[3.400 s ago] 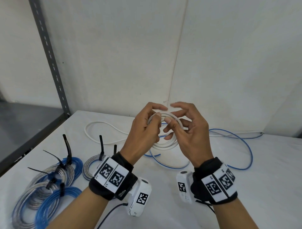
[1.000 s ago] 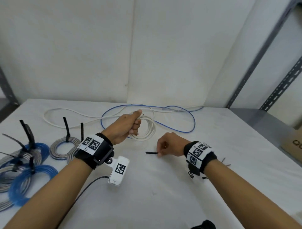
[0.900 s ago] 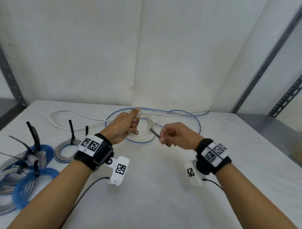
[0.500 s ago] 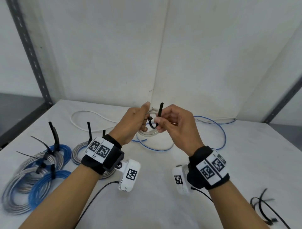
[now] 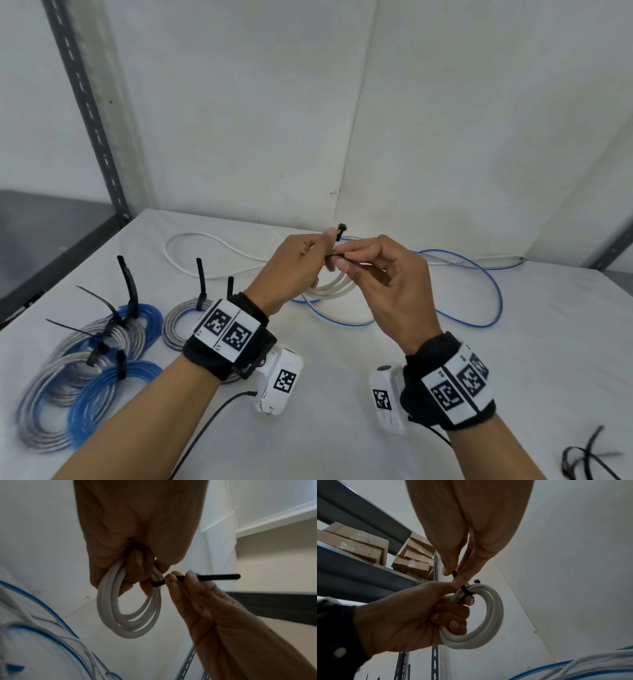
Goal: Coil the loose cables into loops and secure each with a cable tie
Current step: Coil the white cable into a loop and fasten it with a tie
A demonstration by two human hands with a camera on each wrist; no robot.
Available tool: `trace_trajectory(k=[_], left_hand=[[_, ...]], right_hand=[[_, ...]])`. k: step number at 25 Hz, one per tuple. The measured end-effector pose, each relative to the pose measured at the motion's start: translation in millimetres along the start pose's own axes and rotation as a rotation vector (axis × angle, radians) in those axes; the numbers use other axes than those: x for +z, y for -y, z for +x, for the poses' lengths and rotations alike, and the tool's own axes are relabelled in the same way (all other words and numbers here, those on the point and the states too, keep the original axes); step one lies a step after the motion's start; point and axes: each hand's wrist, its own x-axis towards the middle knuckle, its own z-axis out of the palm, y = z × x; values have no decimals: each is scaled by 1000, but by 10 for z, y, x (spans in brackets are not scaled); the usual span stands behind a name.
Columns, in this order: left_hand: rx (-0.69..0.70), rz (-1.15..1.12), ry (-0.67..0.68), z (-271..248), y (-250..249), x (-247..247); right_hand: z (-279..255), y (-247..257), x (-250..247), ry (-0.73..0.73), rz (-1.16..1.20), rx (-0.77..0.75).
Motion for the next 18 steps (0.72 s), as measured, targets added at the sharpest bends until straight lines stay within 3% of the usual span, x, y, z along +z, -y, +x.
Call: trace_trajectory(k=[12, 18], left_hand=[[98, -66, -85, 75, 110, -12], [177, 15, -108, 33, 60, 44]], right_hand=[[87, -9, 60, -1, 85, 49], [214, 12, 32, -59, 90, 137]])
